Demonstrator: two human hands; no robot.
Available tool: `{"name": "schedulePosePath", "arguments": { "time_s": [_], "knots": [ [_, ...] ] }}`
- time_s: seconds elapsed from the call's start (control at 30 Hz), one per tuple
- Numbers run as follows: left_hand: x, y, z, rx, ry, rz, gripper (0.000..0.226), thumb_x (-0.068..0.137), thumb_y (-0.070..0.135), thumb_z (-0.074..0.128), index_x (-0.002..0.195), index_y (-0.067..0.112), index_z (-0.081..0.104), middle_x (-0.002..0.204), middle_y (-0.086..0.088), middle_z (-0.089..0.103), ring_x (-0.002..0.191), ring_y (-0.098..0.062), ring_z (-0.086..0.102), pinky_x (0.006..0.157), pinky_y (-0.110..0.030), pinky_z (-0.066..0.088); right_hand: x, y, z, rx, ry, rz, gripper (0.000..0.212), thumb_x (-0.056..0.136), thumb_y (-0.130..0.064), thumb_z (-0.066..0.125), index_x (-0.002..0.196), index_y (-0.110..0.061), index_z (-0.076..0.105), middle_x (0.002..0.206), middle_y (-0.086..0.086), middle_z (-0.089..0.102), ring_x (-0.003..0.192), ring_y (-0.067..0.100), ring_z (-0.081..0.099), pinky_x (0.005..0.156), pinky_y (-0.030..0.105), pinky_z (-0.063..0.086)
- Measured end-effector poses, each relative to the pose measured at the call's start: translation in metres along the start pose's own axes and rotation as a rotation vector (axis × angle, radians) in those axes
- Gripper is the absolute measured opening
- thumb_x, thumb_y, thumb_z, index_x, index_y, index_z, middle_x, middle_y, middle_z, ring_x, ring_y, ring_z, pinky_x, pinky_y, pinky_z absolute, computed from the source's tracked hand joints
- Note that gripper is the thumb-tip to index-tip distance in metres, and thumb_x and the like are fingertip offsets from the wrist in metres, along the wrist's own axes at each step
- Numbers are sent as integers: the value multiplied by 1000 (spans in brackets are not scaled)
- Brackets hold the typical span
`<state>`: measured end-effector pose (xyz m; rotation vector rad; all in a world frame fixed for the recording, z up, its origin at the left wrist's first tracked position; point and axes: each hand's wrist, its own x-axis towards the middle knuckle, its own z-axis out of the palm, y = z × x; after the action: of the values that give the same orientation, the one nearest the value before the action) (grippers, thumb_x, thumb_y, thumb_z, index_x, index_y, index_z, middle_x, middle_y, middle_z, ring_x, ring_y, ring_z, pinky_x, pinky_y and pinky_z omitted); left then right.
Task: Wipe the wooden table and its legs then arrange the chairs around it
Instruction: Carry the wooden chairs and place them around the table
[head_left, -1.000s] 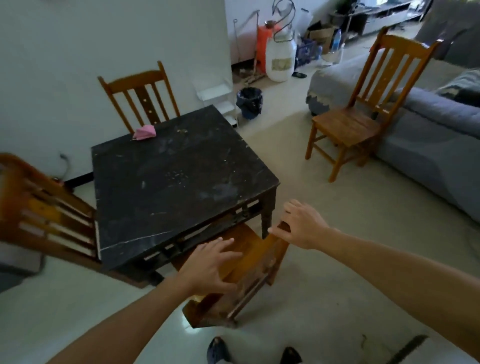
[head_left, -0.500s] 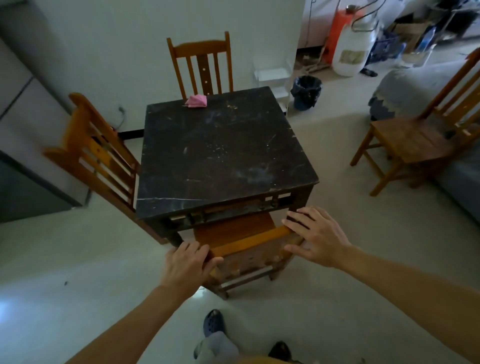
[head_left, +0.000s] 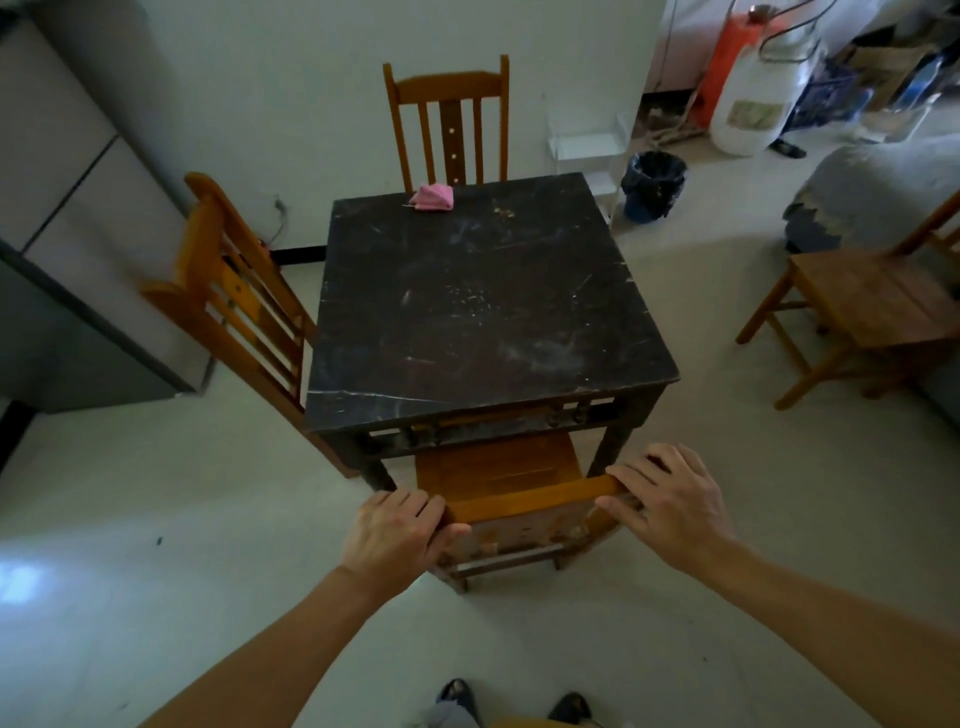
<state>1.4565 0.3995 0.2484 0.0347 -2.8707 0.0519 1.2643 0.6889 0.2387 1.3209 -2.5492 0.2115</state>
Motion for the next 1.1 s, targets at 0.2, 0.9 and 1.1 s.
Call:
{"name": "schedulePosePath", "arguments": {
  "time_s": [0.2, 0.9, 1.1],
  "knots": [
    [-25, -47, -3, 0, -3, 101, 45, 92, 56, 38, 74, 23, 64, 63, 7, 58, 51, -11, 51, 52, -22, 40, -17, -63, -5, 32, 70, 71, 47, 90, -59, 44, 97, -22, 72, 93, -2, 71, 92, 22, 61, 82, 38, 46],
    [3, 0, -33, -78, -206, -211, 61, 86, 76, 13, 80, 34, 56, 67, 17, 51, 55, -1, 46, 56, -11, 30, -7, -18, -27, 335, -156, 17, 53, 96, -65, 31, 112, -28, 67, 107, -9, 68, 100, 10, 62, 85, 26, 43],
    [98, 64, -28, -52, -195, -389, 54, 86, 69, 19, 84, 31, 58, 76, 13, 60, 63, -1, 54, 60, -21, 46, 12, 69, -37, 421, -306, -32, 53, 97, -62, 31, 132, -29, 54, 124, -10, 57, 111, 8, 54, 83, 18, 34]
  ]
}}
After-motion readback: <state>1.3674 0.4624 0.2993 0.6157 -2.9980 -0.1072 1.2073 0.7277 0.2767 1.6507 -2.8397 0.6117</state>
